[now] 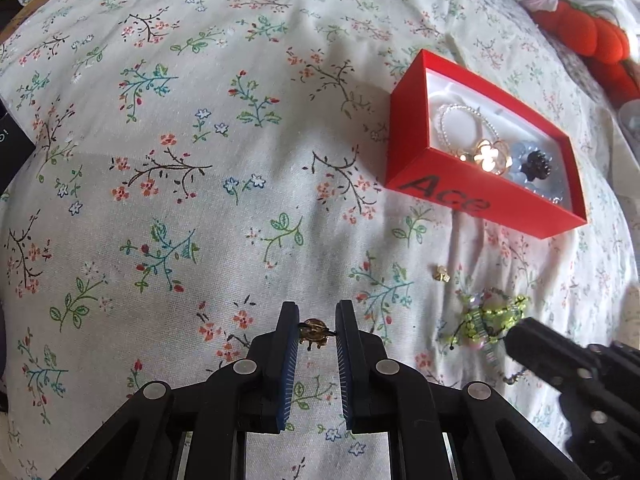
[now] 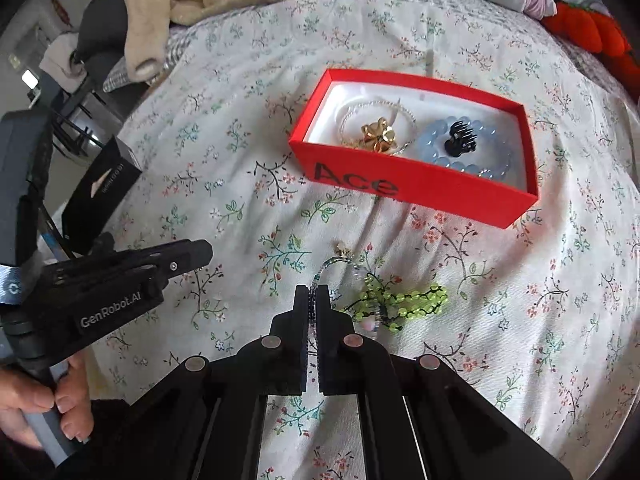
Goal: Organize jewelry
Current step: 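Carry the charm and hoop bracelet into the red box and open both tools, then grasp a second small gold earring with the left tool while the right tool reaches the green bead strand, then grasp the green bead strand with the right tool while the left tool holds the earring, then carry the earring and green bead strand into the box and open both tools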
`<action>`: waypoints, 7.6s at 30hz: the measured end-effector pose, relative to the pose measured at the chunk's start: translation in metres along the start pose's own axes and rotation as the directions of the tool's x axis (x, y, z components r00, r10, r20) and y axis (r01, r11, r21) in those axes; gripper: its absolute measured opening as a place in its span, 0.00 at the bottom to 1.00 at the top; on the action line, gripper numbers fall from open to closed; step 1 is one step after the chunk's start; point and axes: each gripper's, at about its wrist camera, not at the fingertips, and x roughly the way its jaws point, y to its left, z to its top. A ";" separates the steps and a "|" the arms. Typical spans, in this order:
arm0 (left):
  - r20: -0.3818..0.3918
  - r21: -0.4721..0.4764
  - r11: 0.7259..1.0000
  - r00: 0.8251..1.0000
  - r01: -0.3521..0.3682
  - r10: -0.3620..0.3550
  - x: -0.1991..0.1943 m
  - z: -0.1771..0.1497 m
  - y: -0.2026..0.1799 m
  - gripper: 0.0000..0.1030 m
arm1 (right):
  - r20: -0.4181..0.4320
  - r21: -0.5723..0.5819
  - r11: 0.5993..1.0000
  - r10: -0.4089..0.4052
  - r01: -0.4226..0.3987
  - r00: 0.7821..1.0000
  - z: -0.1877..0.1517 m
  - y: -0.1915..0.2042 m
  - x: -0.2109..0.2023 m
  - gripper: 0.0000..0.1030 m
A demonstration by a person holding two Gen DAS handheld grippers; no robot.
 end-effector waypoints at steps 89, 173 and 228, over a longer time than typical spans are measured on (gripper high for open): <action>-0.081 0.051 0.998 0.996 0.048 -0.044 0.043 0.010 -0.061 0.76 | -0.098 0.210 0.960 -0.167 0.184 0.981 -0.006 -0.095 0.001 0.63; -0.060 0.028 0.990 0.989 0.138 -0.136 0.019 0.014 -0.047 0.01 | 0.141 0.185 0.983 -0.004 -0.023 0.990 0.002 -0.060 -0.054 0.05; 0.216 0.117 0.990 0.971 0.076 -0.100 0.012 0.065 -0.067 0.42 | 0.283 0.362 0.930 -0.054 -0.055 0.958 0.083 -0.137 -0.017 0.17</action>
